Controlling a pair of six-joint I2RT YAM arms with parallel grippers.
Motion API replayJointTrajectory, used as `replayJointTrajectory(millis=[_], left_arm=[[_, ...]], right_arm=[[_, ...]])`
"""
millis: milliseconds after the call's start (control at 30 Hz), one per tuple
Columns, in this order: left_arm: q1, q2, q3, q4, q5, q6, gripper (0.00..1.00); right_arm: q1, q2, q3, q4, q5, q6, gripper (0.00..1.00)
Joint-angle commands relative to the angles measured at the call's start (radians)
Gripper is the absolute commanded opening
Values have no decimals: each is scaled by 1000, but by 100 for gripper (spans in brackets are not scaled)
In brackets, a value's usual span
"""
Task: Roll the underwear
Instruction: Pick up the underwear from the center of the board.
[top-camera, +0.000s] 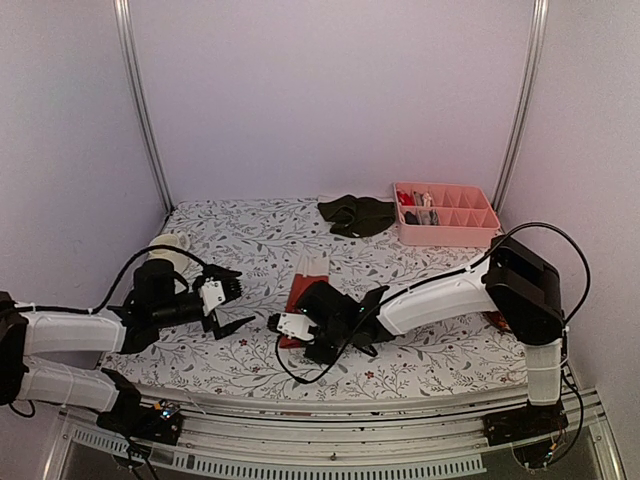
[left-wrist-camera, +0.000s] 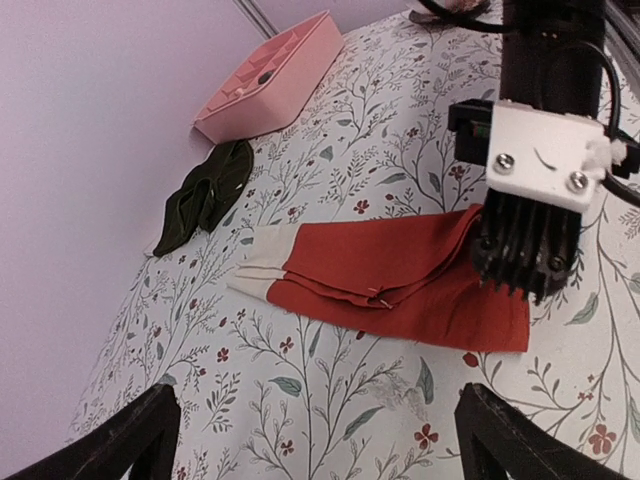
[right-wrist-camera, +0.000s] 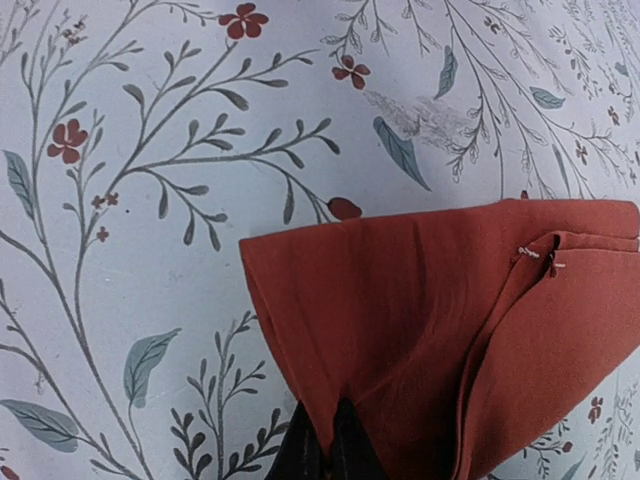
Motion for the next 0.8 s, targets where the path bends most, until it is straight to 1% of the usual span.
replayJointTrajectory(millis=[0,100,167,233,333,433,567,767], left_arm=[[-23,-37,-40,-17,55,142,99],[-68,-53,-76,-18,51,247,99],[-118,-54,-98,-17,26,308,99],[-170,-46,-118,-10,-4,357,98],[-230,-9,-122,-6,-39,397,95],[-267,50,-108,-3,-75,423,91],[-305,140,-74,20,-133,426,87],[-340,270,7,48,-213,354,82]], right_arm=[[-38,-50,38,-108,-248,71,2],[-59,-54,51,-138,-339,89,3],[-77,-54,69,-154,-399,111,2],[-96,-48,95,-180,-458,130,3],[-125,-46,122,-210,-527,155,2],[-156,-30,153,-245,-585,184,3],[-168,2,177,-279,-573,186,2],[-170,25,182,-283,-575,182,3]])
